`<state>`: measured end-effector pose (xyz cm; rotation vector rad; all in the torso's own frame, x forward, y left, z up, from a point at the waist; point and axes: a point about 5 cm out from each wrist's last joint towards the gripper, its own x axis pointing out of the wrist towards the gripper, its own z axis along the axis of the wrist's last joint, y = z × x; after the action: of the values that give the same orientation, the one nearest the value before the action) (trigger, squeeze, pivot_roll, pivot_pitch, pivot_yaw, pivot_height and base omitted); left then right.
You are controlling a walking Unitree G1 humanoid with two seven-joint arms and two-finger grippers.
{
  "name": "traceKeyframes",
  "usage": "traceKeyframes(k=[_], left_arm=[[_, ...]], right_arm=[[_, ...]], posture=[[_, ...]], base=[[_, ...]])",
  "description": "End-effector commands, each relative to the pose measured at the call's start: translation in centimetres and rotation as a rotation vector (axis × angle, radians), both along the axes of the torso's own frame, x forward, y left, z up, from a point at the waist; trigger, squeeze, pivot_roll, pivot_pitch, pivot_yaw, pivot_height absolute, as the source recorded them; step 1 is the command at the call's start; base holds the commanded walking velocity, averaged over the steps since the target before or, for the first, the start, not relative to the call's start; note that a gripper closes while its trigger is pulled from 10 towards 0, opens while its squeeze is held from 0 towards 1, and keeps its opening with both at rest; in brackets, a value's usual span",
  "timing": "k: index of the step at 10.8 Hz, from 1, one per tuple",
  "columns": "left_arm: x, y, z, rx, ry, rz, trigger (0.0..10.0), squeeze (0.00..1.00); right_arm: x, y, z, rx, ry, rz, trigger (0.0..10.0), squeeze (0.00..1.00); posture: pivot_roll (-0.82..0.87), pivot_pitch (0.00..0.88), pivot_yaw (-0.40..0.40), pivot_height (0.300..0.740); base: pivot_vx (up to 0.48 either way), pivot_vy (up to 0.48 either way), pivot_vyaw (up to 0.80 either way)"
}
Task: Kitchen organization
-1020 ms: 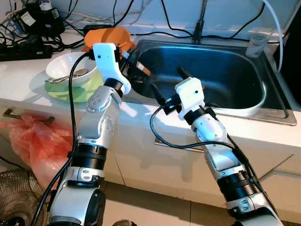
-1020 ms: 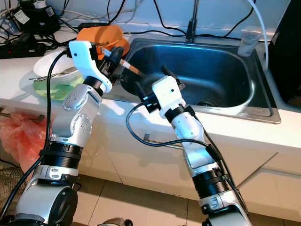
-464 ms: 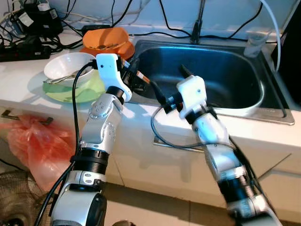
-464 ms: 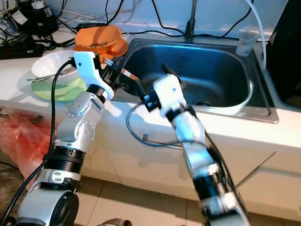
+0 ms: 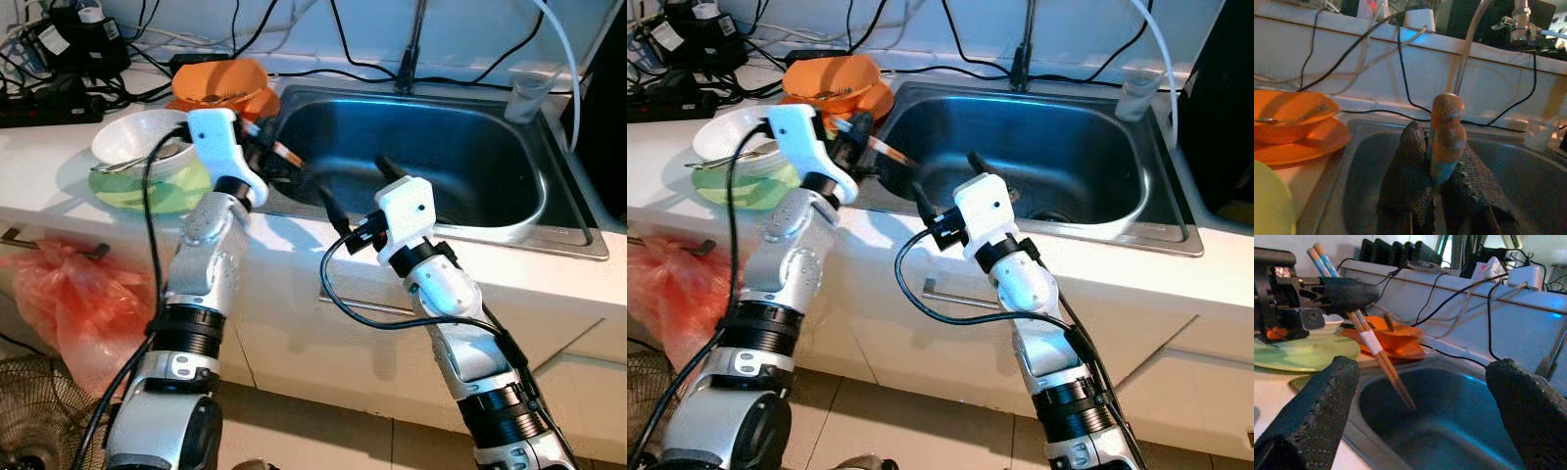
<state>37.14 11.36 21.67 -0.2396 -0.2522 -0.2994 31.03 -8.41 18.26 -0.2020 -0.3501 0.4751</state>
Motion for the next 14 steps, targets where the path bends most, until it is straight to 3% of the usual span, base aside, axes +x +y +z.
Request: traceKeyframes(k=[1,3,5,6,10,14], left_arm=[[0.2,-0.3,0.4,0.005,-0.013,-0.009,0.0,0.00],[0.1,-1.9,0.4,-0.012,-0.011,-0.060,0.1,0.00],[0.4,-2.3,1.1,-0.008,-0.034,-0.064,1.2,0.00],[0.7,-2.6,1.8,-0.019,-0.051,-0.071,0.5,0.00],[0.7,-3.7,1.8,-0.053,-0.030,-0.105,0.4,0.00],[-0.2,-4.2,1.3,-0.084,0.056,-0.156,0.2,0.00]], right_arm=[[-0.1,0.0,0.3,0.010,0.001,-0.001,10.0,0.00],[0.0,0.8,0.9,0.010,-0.014,0.030,10.0,0.00],[0.0,1.0,1.0,0.028,-0.006,0.032,10.0,0.00],[-0.3,1.3,0.7,0.030,0.008,0.048,10.0,0.00],[0.0,1.9,0.1,0.008,0.009,0.054,10.0,0.00],[1.9,1.7,0.1,-0.069,-0.047,0.002,10.0,0.00]], posture=[[0.02,0.026,0.033,0.740],[0.02,0.009,0.042,0.740],[0.03,0.002,0.049,0.740],[0.03,0.000,0.054,0.740],[0.03,0.008,0.052,0.740],[0.05,0.038,0.036,0.740]], base=[[0.000,0.000,0.00],[0.000,0.000,0.00],[0.000,0.000,0.00],[0.000,0.000,0.00],[0.000,0.000,0.00],[0.000,0.000,0.00]])
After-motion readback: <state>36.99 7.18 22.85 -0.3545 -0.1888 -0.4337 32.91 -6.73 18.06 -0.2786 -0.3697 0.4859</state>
